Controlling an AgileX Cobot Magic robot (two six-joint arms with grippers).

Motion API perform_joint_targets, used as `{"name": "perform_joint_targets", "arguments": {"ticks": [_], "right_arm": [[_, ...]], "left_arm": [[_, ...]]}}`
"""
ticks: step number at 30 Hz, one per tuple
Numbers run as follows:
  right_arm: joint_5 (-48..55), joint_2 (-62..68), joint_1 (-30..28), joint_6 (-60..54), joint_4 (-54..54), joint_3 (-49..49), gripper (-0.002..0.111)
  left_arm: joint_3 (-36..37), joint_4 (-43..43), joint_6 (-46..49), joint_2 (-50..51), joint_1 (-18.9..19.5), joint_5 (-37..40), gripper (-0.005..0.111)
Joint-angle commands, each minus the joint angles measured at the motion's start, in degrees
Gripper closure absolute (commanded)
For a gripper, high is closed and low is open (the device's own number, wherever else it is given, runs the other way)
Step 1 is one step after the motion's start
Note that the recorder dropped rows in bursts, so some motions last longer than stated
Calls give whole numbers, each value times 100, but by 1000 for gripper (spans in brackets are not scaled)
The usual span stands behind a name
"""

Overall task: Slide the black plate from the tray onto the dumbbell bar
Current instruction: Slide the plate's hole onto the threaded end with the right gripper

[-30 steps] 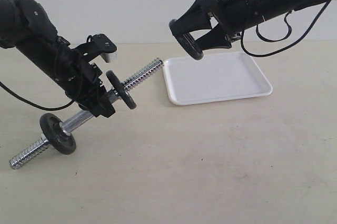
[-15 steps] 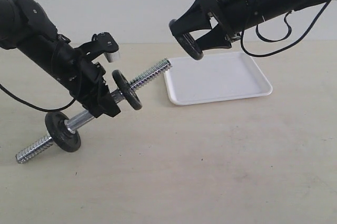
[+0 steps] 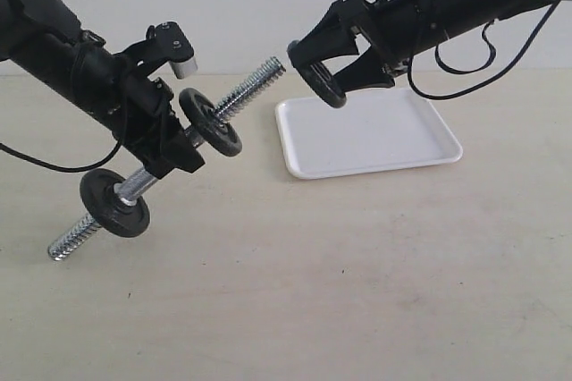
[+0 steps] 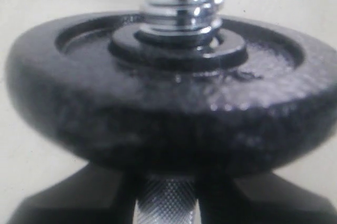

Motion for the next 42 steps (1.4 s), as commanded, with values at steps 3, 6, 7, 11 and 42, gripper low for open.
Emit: {"name": "perform_joint_targets", "arguments": {"ticks": [3,6,7,11,42], "right_arm": [[109,-162,125,-130,636,-63,108],[109,-162,125,-130,699,-63,108],[109,-162,125,-130,699,-63,108],[109,-162,125,-130,810,-63,108],[109,-162,685,-141,1046,-63,108]], "left_arm": [[-177,-592,27,-322,-2,-122,102],[-177,-592,27,-322,-2,-122,102],[-177,-592,27,-322,-2,-122,102],[-177,-592,27,-322,-2,-122,102],[-177,-685,27,-322,-2,-118,102]]}}
